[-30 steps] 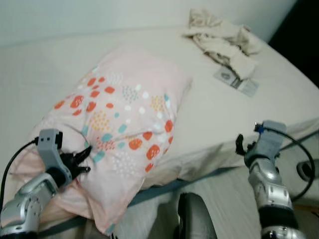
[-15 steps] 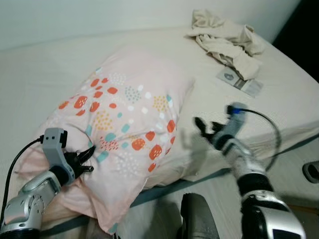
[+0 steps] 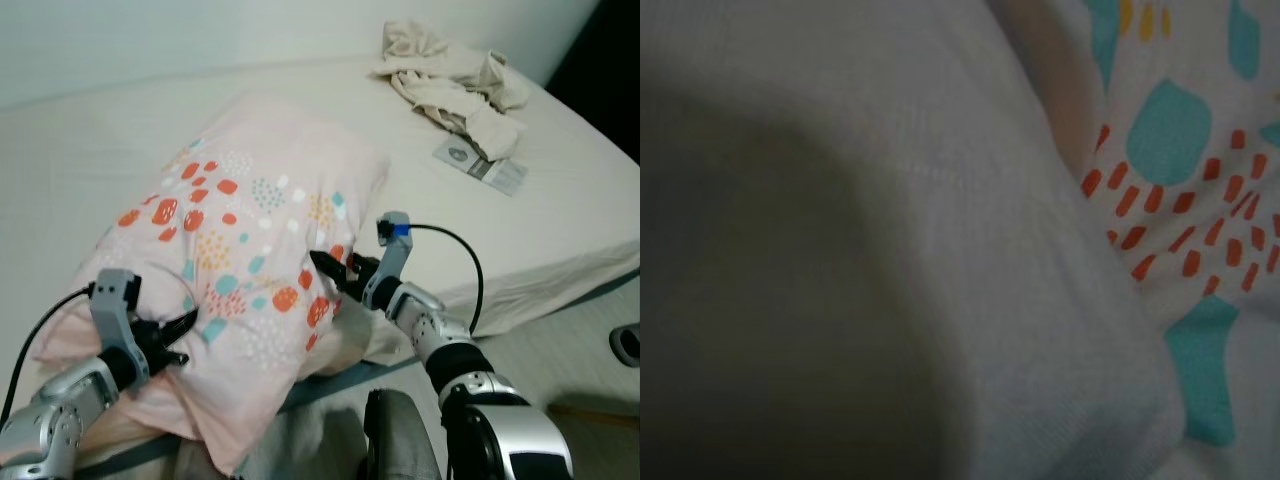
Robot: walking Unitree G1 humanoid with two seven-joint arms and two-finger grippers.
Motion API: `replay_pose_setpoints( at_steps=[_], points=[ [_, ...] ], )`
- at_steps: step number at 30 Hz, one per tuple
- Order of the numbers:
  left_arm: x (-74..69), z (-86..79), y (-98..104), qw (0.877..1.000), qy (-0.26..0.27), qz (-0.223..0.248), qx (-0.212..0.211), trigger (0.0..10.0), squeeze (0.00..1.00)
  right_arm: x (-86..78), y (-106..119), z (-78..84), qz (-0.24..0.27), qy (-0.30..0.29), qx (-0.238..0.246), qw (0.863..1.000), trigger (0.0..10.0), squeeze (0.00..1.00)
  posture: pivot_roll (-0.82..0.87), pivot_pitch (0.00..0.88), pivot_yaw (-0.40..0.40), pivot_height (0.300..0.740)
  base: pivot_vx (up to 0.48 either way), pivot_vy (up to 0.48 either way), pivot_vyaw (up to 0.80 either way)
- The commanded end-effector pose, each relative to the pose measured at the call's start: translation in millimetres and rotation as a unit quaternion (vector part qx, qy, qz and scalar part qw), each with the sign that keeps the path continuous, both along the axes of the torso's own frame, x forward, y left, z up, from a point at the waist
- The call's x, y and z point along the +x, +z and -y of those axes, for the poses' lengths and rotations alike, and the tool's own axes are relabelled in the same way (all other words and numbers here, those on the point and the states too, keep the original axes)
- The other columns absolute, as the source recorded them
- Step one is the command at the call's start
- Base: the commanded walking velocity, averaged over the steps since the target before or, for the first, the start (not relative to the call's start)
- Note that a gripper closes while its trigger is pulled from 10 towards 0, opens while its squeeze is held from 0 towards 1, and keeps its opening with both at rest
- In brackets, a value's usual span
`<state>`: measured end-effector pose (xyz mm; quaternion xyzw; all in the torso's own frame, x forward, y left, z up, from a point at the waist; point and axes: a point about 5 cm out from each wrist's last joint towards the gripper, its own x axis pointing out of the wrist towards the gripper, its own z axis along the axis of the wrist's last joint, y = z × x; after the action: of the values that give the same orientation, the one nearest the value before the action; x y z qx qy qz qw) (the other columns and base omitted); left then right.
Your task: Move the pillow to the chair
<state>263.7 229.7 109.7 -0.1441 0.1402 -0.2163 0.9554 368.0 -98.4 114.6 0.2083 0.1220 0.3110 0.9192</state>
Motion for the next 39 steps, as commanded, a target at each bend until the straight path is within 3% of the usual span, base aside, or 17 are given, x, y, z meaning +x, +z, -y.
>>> replay_pose_setpoints(
  at_steps=[1, 6, 10, 11, 14, 18, 22, 24, 27, 29, 30, 31, 32, 35, 36, 39],
  points=[
    [-3.1, 8.5, -3.2, 1.0, -0.027, -0.009, -0.003, 0.0, 0.0, -4.2, -5.7, -8.1, -0.005, 0.02, 0.001, 1.0, 0.0, 0.0, 0.0, 0.204, -0.041, 0.59, 0.0, 0.0, 0.0],
    [-0.7, 8.6, -2.1, 1.0, -0.026, -0.006, 0.0, 0.0, 0.0, -7.3, -3.3, -17.8, 0.015, 0.035, -0.005, 0.999, 0.0, 0.0, 0.0, 0.204, -0.041, 0.59, 0.0, 0.0, 0.0],
    [3.5, 7.7, -1.4, 1.0, -0.016, -0.002, 0.004, 0.0, 0.0, -11.9, 1.2, -34.2, 0.057, 0.031, -0.043, 0.997, 0.0, 0.0, -0.01, 0.207, -0.038, 0.59, 0.0, 0.0, 0.0],
    [6.4, 7.6, -1.4, 1.0, -0.009, 0.0, 0.007, 0.0, 0.0, -18.0, 6.2, -52.1, 0.085, 0.026, -0.06, 0.994, 0.0, 0.0, -0.02, 0.207, -0.038, 0.59, 0.0, 0.0, 0.0],
    [9.5, 7.7, -1.3, 1.0, -0.003, 0.002, 0.01, 0.0, 0.0, -29.3, 15.3, -78.2, 0.117, 0.027, -0.067, 0.991, 0.0, 0.0, -0.02, 0.207, -0.038, 0.59, 0.0, 0.0, 0.0],
    [10.8, 7.4, -1.0, 1.0, 0.0, 0.003, 0.012, 0.0, 0.0, -36.9, 18.8, -92.8, 0.12, 0.025, -0.065, 0.99, 0.0, 0.0, -0.02, 0.209, -0.038, 0.59, 0.0, 0.0, 0.0],
    [12.4, 2.5, 0.9, 1.0, 0.009, 0.007, 0.02, 0.0, 0.0, -61.7, 30.2, -131.0, 0.143, 0.03, -0.077, 0.986, 0.0, 0.0, -0.02, 0.21, -0.044, 0.59, 0.0, 0.0, 0.0],
    [12.4, 2.5, 0.9, 1.0, 0.009, 0.007, 0.02, 0.0, 0.0, -61.7, 30.2, -131.0, 0.143, 0.03, -0.077, 0.986, 0.0, 0.0, -0.02, 0.21, -0.044, 0.59, 0.0, 0.0, 0.0],
    [11.7, -3.1, 1.2, 0.999, 0.019, 0.008, 0.025, 0.0, 0.0, -77.5, 40.8, -147.6, 0.149, 0.029, -0.068, 0.986, 0.0, 0.0, -0.02, 0.213, -0.051, 0.59, 0.0, 0.0, 0.0],
    [11.1, -4.7, 0.6, 0.999, 0.023, 0.008, 0.027, 0.0, 0.0, -81.6, 42.2, -150.1, 0.148, 0.029, -0.069, 0.986, 0.0, 0.0, -0.02, 0.212, -0.053, 0.59, 0.0, 0.0, 0.0],
    [10.8, -4.3, 0.3, 0.999, 0.023, 0.008, 0.027, 0.0, 0.0, -79.7, 38.8, -147.2, 0.141, 0.027, -0.074, 0.987, 4.9, 0.0, -0.02, 0.213, -0.055, 0.59, 0.0, 0.0, 0.0],
    [10.7, -4.0, 0.1, 0.999, 0.023, 0.008, 0.027, 0.0, 0.0, -78.7, 36.6, -144.8, 0.136, 0.024, -0.078, 0.987, 4.9, 0.0, -0.02, 0.213, -0.055, 0.59, 0.0, 0.0, 0.0],
    [10.5, -3.6, -0.3, 0.999, 0.023, 0.007, 0.028, 0.0, 0.0, -75.6, 33.5, -140.0, 0.13, 0.018, -0.085, 0.988, 10.0, 0.0, -0.02, 0.213, -0.056, 0.59, 0.0, 0.0, 0.0],
    [10.4, -3.0, -1.0, 0.999, 0.023, 0.007, 0.029, 0.0, 0.0, -68.8, 29.4, -125.6, 0.119, 0.005, -0.092, 0.989, 10.0, 0.0, -0.02, 0.213, -0.056, 0.59, 0.0, 0.0, 0.0],
    [10.5, -2.5, -1.3, 0.999, 0.022, 0.007, 0.029, 0.0, 0.0, -67.0, 28.8, -119.3, 0.113, -0.002, -0.091, 0.989, 10.0, 1.0, -0.02, 0.212, -0.056, 0.59, 0.0, 0.0, 0.0],
    [10.7, -1.0, -1.9, 0.999, 0.02, 0.007, 0.028, 0.0, 0.0, -62.9, 27.0, -105.7, 0.101, -0.023, -0.099, 0.99, 10.0, 1.0, -0.03, 0.212, -0.056, 0.59, 0.0, 0.0, 0.0]
  ],
)
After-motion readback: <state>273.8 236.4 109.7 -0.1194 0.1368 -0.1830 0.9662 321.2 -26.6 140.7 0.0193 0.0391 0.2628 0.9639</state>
